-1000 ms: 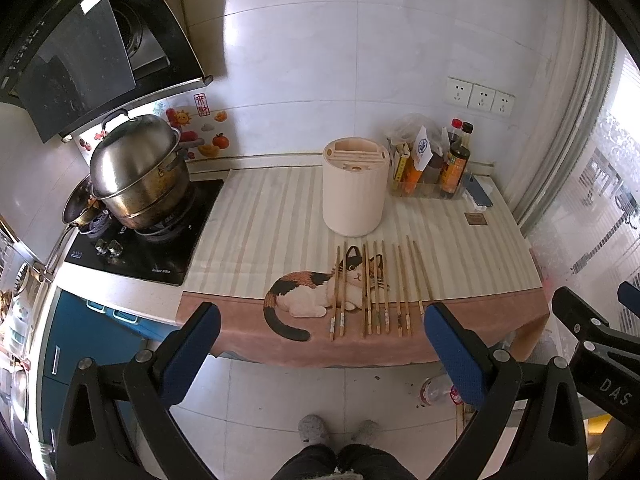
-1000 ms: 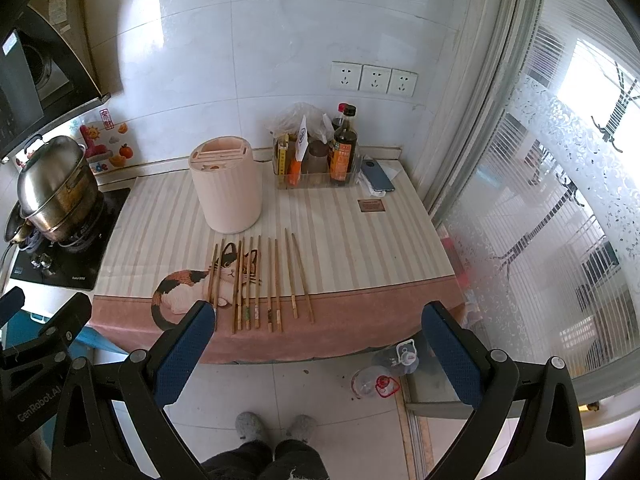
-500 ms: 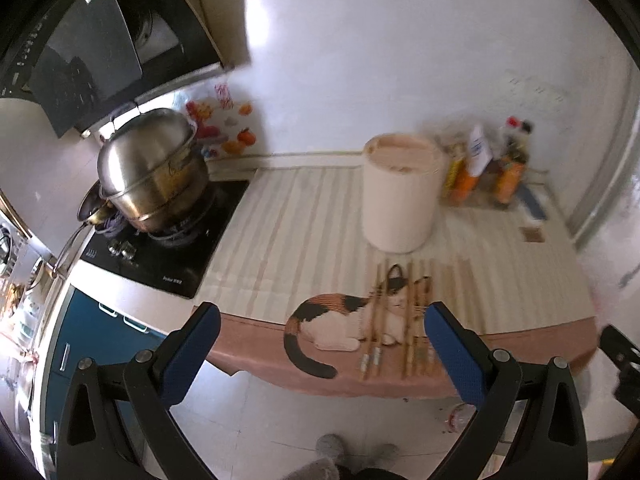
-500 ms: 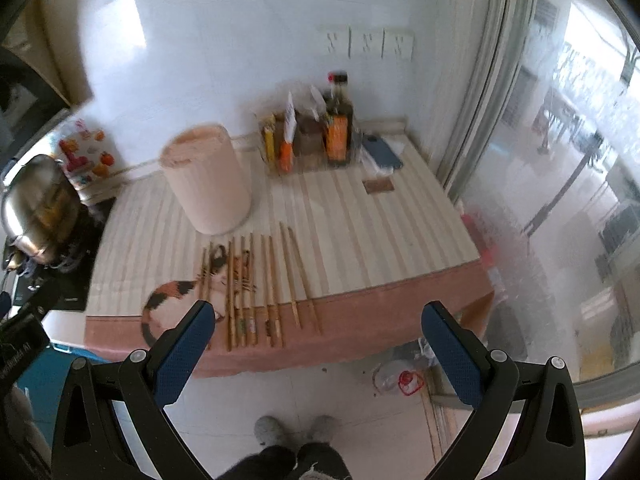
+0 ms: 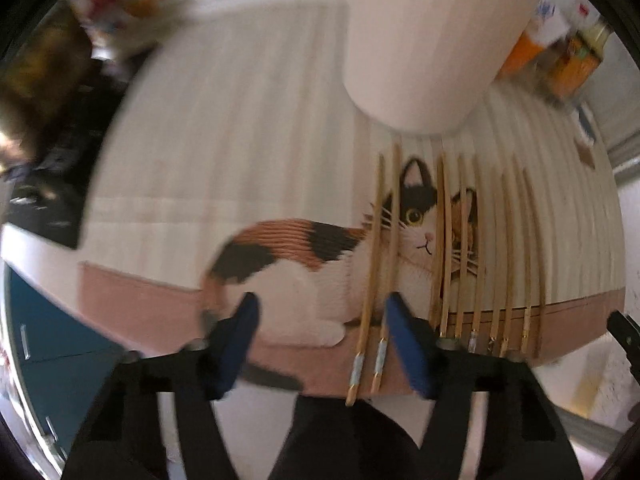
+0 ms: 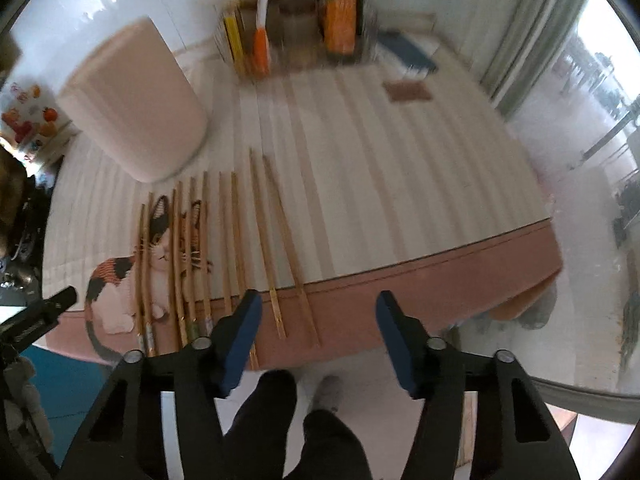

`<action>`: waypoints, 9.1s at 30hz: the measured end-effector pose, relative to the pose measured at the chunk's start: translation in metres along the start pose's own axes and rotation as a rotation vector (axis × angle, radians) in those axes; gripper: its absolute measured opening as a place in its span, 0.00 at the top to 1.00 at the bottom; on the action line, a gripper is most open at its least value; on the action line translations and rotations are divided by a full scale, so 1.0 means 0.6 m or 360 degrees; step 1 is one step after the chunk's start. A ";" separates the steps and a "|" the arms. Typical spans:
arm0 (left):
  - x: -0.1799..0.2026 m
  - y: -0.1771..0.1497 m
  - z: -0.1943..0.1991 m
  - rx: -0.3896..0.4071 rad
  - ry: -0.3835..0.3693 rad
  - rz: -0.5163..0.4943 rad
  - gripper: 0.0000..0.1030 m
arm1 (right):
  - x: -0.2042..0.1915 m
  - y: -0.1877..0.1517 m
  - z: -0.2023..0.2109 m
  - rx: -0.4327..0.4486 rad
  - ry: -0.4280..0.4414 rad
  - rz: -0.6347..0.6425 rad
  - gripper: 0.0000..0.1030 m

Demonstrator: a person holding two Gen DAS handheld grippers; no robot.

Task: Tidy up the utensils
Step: 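Lower the left tool and grasp a wooden chopstick while the right tool grasps another chopstick, then lift both chopsticks upright, lower them into the pink holder and open both tools, then lower the left tool onto a chopstick and close it while the right tool grasps another, then raise both held chopsticks over the pink holder, insert them and open both tools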

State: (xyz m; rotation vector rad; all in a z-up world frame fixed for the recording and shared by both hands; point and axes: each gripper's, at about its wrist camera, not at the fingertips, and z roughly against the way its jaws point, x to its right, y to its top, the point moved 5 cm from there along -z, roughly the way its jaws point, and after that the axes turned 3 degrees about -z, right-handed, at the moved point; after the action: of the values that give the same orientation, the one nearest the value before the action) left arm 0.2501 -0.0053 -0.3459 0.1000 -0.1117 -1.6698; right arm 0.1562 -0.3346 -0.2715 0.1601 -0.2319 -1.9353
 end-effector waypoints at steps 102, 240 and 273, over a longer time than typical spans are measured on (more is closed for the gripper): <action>0.064 0.487 0.340 0.1007 -0.0217 0.0309 0.96 | -0.327 0.501 0.141 0.0732 0.0547 -0.0010 0.93; -0.013 0.203 0.456 0.0993 -0.0125 0.0395 0.96 | -0.134 0.233 0.194 0.0524 0.0488 0.0063 0.94; 0.099 0.421 0.414 0.0842 -0.0330 0.0201 0.96 | -0.295 0.465 0.180 0.0663 0.0592 0.0012 0.93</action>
State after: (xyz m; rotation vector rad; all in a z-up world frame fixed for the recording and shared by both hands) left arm 0.4601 -0.0866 -0.0660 0.3113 -0.7025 -1.4858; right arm 0.4495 -0.2599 -0.1003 0.7836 -0.3817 -1.7892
